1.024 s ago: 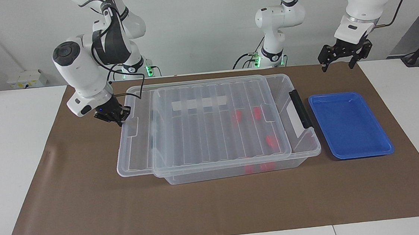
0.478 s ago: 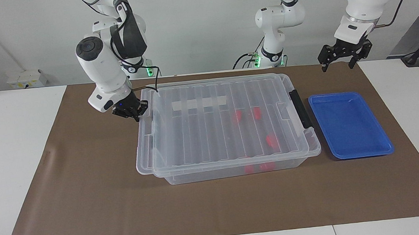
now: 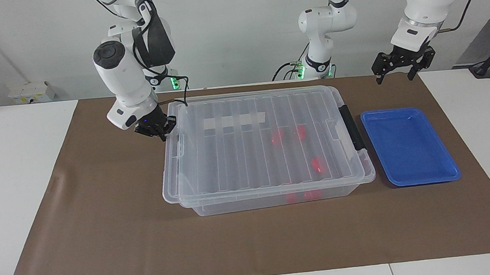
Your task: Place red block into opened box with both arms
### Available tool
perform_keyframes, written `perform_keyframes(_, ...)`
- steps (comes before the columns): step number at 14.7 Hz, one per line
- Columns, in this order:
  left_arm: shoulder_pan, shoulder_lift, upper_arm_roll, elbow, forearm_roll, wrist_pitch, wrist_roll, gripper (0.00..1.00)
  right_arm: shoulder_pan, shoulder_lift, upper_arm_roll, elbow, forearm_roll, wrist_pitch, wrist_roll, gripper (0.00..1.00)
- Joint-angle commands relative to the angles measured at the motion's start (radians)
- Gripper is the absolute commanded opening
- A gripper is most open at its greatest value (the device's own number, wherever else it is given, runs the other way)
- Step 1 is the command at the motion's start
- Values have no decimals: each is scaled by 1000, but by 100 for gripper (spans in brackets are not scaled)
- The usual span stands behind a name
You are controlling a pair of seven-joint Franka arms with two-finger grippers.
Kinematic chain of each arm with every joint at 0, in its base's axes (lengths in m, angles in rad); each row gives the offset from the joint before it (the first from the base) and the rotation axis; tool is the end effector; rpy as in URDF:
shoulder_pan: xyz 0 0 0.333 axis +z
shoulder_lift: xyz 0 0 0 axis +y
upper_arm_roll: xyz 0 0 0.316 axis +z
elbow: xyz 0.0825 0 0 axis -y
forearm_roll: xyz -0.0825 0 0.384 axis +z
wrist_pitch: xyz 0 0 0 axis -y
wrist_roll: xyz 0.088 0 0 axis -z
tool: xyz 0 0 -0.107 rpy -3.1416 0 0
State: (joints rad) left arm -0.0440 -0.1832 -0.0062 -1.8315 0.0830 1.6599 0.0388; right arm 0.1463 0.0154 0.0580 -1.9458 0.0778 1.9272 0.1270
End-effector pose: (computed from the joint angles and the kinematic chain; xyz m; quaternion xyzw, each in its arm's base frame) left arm 0.5018 -0.0173 0.6056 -0.9980 0.0478 -0.0060 0.0419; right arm 0.5456 0.1184 0.4681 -0.9989 -0.0244 0.0228 0.0334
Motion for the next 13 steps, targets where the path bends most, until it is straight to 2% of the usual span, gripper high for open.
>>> perform_keyframes(1, 6, -7, 0, -6, -12, -11, 4, 100, 15, -23, 0, -19, 25, 4, 16, 0)
perform_keyframes(13, 6, -7, 0, -6, -12, -8, 4, 100, 25, -22, 2, -22, 27, 15, 14, 0)
